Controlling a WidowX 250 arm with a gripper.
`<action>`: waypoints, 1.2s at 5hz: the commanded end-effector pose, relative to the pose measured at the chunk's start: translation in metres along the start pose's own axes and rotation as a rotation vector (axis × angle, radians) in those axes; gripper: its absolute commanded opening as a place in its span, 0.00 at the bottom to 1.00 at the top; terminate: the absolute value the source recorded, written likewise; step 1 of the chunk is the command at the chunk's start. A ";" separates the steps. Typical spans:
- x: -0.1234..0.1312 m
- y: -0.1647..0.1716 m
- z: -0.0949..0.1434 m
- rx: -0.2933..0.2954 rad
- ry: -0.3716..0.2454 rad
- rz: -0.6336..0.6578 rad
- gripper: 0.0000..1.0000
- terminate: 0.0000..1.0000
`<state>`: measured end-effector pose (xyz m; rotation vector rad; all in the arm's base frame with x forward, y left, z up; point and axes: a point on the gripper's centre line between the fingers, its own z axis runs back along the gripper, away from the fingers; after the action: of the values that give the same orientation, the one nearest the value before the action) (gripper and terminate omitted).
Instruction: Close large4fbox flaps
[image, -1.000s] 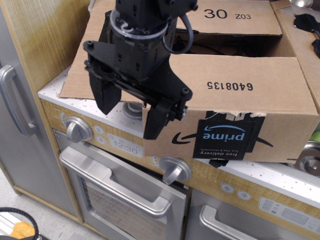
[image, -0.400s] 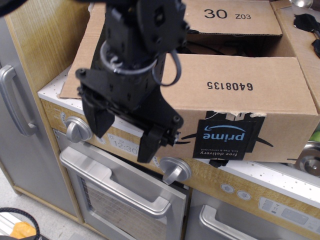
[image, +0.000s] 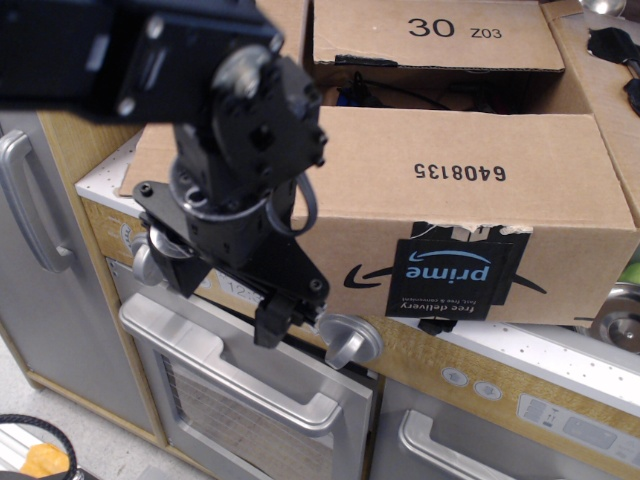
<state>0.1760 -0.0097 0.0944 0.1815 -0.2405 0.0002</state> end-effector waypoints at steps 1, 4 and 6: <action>0.015 0.029 -0.020 0.056 -0.167 -0.011 1.00 0.00; 0.016 0.064 -0.048 0.100 -0.198 -0.009 1.00 0.00; 0.033 0.069 -0.013 0.274 -0.304 -0.079 1.00 0.00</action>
<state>0.2002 0.0589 0.0942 0.4741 -0.5034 -0.0827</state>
